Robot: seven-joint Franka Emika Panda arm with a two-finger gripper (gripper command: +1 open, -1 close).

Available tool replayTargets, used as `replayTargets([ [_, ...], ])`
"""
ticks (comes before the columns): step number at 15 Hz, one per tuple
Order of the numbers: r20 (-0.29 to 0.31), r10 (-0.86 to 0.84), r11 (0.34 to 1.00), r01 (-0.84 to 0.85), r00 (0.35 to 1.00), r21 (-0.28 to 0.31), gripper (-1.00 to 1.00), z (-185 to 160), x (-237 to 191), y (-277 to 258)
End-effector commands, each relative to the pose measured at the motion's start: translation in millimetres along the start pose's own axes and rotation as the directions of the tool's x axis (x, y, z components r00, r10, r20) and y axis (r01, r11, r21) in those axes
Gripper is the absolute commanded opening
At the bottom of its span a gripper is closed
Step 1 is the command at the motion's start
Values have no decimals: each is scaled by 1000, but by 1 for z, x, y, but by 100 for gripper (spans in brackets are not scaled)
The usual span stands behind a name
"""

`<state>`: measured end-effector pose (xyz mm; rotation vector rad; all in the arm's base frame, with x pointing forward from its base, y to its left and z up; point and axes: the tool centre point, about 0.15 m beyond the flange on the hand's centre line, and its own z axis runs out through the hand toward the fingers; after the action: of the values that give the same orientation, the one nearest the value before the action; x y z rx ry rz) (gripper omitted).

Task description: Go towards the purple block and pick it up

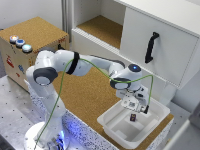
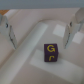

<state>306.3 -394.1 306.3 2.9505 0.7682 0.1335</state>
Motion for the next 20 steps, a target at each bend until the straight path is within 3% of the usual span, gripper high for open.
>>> replayTargets([
  [1,-21,-134,987,135,991,86,100,58,14,40],
  [3,-10,-157,985,158,987,66,100,76,25,44],
  [4,-3,-163,986,163,987,18,100,84,32,45],
  [10,14,-163,985,162,986,61,100,111,65,41],
  [15,3,-107,987,106,994,124,100,92,48,52],
  [20,45,-118,985,111,992,130,100,96,26,39],
])
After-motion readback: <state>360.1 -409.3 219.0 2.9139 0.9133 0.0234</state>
